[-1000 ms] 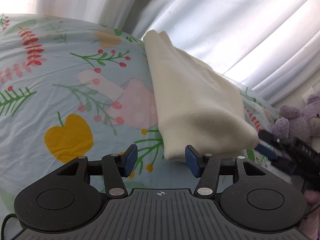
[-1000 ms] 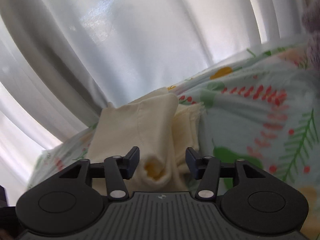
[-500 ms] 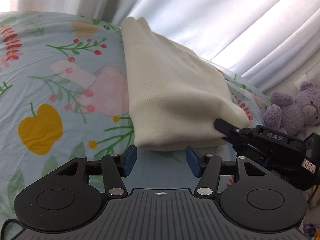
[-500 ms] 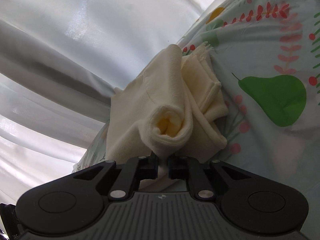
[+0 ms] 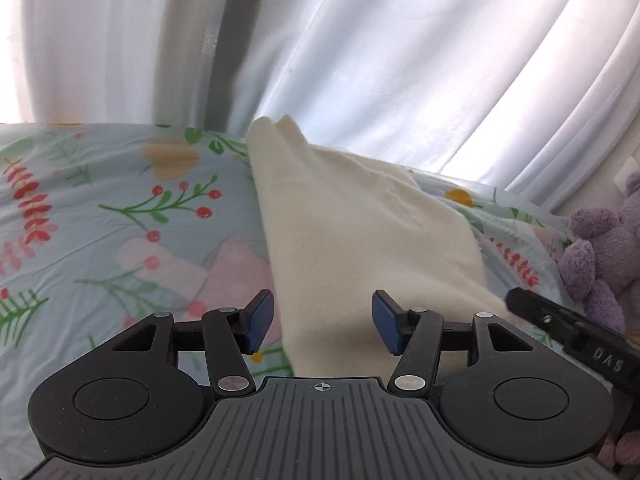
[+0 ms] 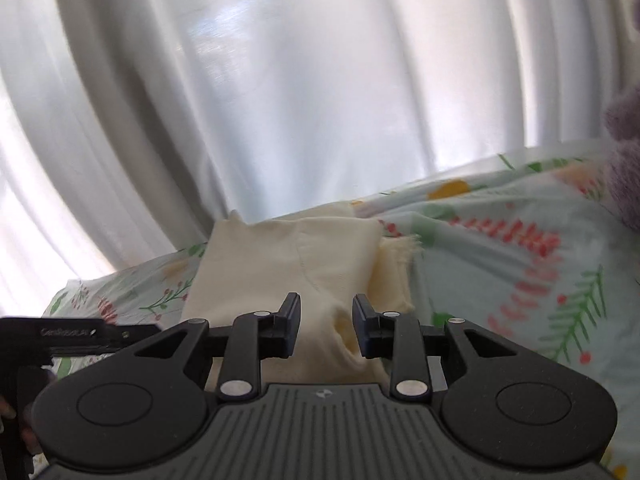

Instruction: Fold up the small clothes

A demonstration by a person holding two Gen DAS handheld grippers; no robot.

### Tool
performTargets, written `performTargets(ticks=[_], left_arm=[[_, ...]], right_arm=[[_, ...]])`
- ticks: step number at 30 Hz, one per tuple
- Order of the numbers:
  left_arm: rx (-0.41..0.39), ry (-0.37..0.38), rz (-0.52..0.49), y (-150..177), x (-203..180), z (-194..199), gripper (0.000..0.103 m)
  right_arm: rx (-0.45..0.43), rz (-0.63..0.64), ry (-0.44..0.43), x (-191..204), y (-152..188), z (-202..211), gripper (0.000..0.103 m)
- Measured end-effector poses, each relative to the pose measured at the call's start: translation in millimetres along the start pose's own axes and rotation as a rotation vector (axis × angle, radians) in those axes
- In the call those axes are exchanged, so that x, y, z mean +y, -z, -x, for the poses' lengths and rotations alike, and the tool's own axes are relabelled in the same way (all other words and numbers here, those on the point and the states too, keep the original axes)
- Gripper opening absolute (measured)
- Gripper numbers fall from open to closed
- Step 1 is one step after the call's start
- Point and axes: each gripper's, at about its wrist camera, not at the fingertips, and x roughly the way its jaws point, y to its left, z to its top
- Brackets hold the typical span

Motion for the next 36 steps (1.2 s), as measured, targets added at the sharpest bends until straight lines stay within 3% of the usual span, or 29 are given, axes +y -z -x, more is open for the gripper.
performTargets(ticks=[3,5,7,9,12,22,28,30,32,33,36], left_arm=[[0.064,-0.015,-0.057,-1.0,-12.1,-26.6,0.059],[0.085,-0.051,-0.095,7.7,-15.5,-40.0,0.066],[0.089,-0.058,-0.102,11.9,-12.2,-43.8,0.076],[0.111,-0.047,-0.060,10.2,-7.5,-44.5,0.077],[0.109,-0.060,-0.077,11.1,-10.7,-45.6,0.077],[0.104,-0.085,-0.106,13.1,-13.1,-46.2,0.081],[0.167,-0.010,-0.130,14.8,2.4,-30.3,0.082],[0.185,-0.025,-0.172,19.7,10.8,-21.1,0.081],[0.155,-0.033,-0.176,20.7,21.0,-9.7,0.079],[0.142,-0.043,-0.159,19.0,25.2,-5.3,0.079],[0.091,0.017,-0.071,13.2,31.0,4.2,0.079]], right_arm=[[0.085,0.049,-0.024,10.3,-1.0,-38.0,0.012],[0.146,0.108,0.003,13.5,9.6,-52.3,0.012],[0.119,0.188,0.016,12.7,25.4,-48.9,0.009],[0.134,0.260,0.056,13.9,30.5,-42.4,0.009],[0.154,0.307,0.069,13.5,34.9,-40.3,0.008],[0.208,0.306,0.044,9.0,32.6,-40.4,0.008],[0.269,0.310,0.041,-2.4,33.7,-25.1,0.008],[0.281,0.290,0.059,-10.0,29.4,-14.7,0.008],[0.265,0.266,0.131,-18.9,24.3,-6.4,0.032],[0.240,0.242,0.145,-24.7,21.1,-1.8,0.053],[0.227,0.032,0.039,-50.0,9.7,-0.5,0.054]])
